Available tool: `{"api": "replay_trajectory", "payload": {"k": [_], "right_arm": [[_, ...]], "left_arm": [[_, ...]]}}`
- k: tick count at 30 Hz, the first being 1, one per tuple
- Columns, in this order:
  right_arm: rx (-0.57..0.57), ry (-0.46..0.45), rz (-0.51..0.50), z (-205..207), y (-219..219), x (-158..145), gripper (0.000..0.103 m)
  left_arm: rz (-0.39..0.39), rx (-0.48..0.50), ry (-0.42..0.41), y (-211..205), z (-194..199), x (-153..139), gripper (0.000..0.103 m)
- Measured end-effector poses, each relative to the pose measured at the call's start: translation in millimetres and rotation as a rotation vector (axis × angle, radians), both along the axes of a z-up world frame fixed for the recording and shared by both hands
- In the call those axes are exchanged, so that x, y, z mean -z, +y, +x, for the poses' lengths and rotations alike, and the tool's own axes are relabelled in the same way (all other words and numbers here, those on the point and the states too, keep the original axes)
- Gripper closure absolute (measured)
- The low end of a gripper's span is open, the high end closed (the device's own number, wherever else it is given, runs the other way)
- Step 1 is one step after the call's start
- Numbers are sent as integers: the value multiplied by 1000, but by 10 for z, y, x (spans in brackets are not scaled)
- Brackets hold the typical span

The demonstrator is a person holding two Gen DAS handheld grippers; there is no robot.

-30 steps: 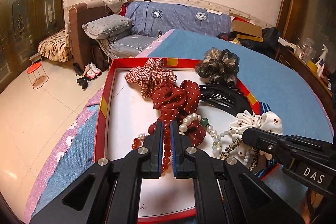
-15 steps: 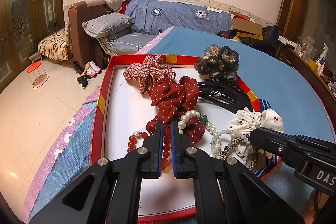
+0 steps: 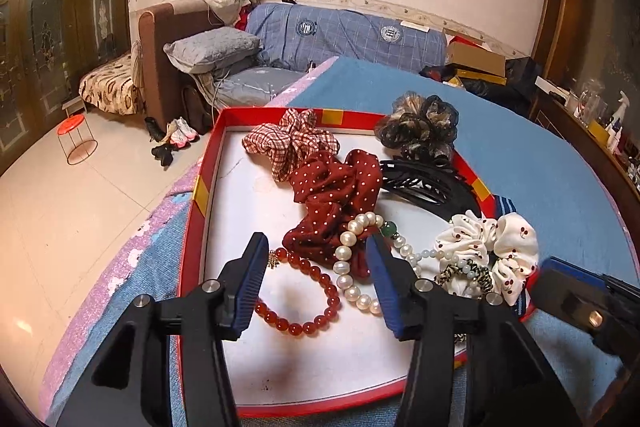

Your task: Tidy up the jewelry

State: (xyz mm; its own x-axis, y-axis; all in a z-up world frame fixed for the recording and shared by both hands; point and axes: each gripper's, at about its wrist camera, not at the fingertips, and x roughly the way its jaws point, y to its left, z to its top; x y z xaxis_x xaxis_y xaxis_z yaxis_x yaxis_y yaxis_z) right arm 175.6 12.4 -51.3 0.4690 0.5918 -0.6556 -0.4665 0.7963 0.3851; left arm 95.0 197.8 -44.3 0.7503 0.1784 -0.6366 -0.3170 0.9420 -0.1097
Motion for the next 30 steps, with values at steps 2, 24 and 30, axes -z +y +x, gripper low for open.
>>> {"api": "replay_trajectory", "payload": {"k": [2, 24, 30], "right_arm": [[11, -28, -7, -94, -53, -29, 46], [136, -217, -207, -765, -517, 12, 13], [138, -262, -257, -973, -527, -2, 10]], "left_arm": [[-4, -1, 0, -20, -22, -6, 49], [101, -85, 29, -465, -495, -28, 9], [128, -97, 9, -619, -783, -42, 7]]}}
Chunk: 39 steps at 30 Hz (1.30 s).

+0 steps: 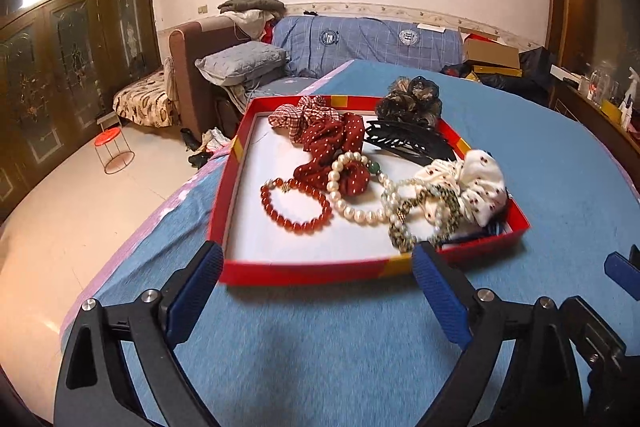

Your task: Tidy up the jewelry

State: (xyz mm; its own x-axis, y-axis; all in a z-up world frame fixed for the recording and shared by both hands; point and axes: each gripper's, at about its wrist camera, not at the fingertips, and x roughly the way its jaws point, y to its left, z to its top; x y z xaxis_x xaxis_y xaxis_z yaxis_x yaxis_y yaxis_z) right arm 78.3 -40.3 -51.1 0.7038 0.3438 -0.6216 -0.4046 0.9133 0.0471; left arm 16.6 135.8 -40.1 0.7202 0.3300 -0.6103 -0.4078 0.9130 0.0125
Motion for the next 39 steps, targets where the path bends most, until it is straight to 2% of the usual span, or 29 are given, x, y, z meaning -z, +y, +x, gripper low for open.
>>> {"api": "replay_trajectory", "payload": {"k": [3, 7, 11, 13, 17, 22, 26, 39], "right_arm": [[-3, -19, -23, -134, -10, 11, 10], [-10, -12, 37, -229, -150, 8, 6], [10, -13, 74, -274, -242, -8, 6], [5, -21, 71, -310, -244, -15, 6], [8, -38, 65, -346, -237, -35, 6], [25, -47, 60, -362, -245, -50, 6], [32, -57, 58, -372, -243, -62, 5], [34, -69, 50, -385, -230, -75, 5]], "left_arm": [[37, -15, -2, -73, -142, -24, 5], [76, -13, -13, -153, -313, -70, 4], [73, 23, -73, -197, -521, -130, 4], [98, 29, -98, -245, -610, -165, 4], [126, 40, -88, -336, -730, -214, 4], [117, 34, -73, -359, -818, -234, 4], [145, -10, -110, -383, -912, -263, 4], [153, 1, -84, -369, -878, -213, 4]]}}
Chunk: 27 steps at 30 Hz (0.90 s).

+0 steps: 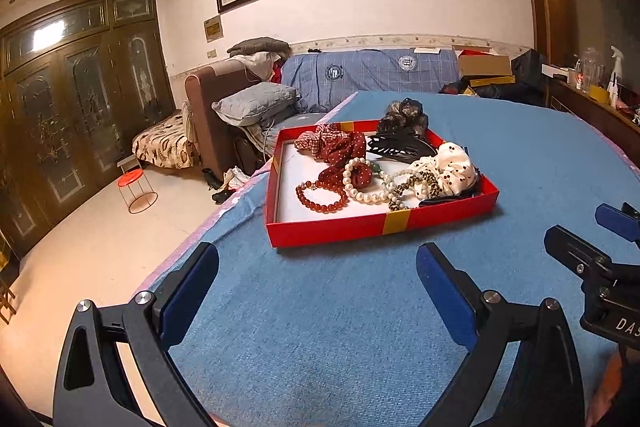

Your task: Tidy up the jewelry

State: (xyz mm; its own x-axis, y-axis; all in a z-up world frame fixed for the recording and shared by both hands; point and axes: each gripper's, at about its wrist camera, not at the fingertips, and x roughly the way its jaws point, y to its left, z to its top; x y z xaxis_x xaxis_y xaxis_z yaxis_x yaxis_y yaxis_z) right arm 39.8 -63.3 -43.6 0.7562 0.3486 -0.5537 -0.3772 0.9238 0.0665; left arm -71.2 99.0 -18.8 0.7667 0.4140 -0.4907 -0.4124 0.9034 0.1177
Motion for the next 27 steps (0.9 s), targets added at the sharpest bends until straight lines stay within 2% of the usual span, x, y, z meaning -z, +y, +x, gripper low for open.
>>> {"api": "replay_trajectory", "payload": {"k": [11, 27], "right_arm": [[-5, -46, -34, -147, 82, -27, 3], [-2, -37, -18, -127, 66, -19, 3]], "left_arm": [[-11, -6, 22, 40, 19, 75, 4], [-9, -5, 35, 37, 48, 125, 4]]}}
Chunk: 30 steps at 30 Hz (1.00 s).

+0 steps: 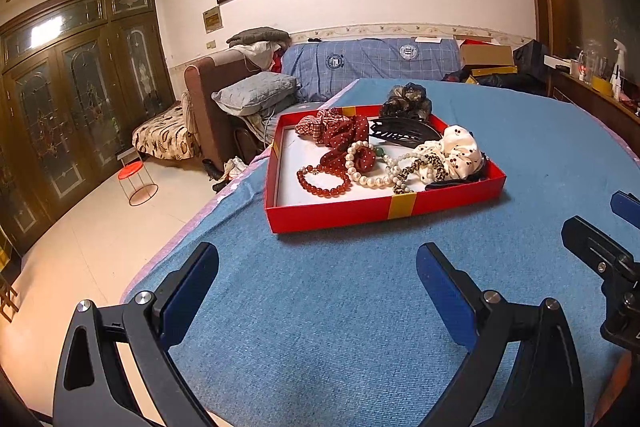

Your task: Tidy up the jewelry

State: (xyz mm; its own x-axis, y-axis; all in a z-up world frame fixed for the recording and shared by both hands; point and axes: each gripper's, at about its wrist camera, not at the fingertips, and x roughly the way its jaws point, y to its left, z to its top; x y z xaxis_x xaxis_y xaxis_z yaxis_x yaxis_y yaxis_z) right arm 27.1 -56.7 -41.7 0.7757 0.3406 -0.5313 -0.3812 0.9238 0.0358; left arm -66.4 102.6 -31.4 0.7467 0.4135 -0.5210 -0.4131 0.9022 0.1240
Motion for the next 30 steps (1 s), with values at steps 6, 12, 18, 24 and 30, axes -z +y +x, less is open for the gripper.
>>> {"api": "replay_trajectory", "payload": {"k": [6, 12, 18, 24, 30], "right_arm": [[0, 0, -1, 1, -2, 3, 3], [0, -2, -1, -8, 2, 3, 3], [-1, -1, -1, -6, 3, 5, 2], [0, -2, -1, -9, 4, 4, 2], [-1, -1, -2, -6, 7, 7, 2]], "left_arm": [[-3, -3, 7, 26, 23, 21, 4], [-2, -5, 7, 35, 23, 23, 4], [1, -6, 8, 40, 22, 44, 4], [1, -6, 8, 46, 21, 49, 4], [1, -6, 10, 45, 22, 48, 4]]}}
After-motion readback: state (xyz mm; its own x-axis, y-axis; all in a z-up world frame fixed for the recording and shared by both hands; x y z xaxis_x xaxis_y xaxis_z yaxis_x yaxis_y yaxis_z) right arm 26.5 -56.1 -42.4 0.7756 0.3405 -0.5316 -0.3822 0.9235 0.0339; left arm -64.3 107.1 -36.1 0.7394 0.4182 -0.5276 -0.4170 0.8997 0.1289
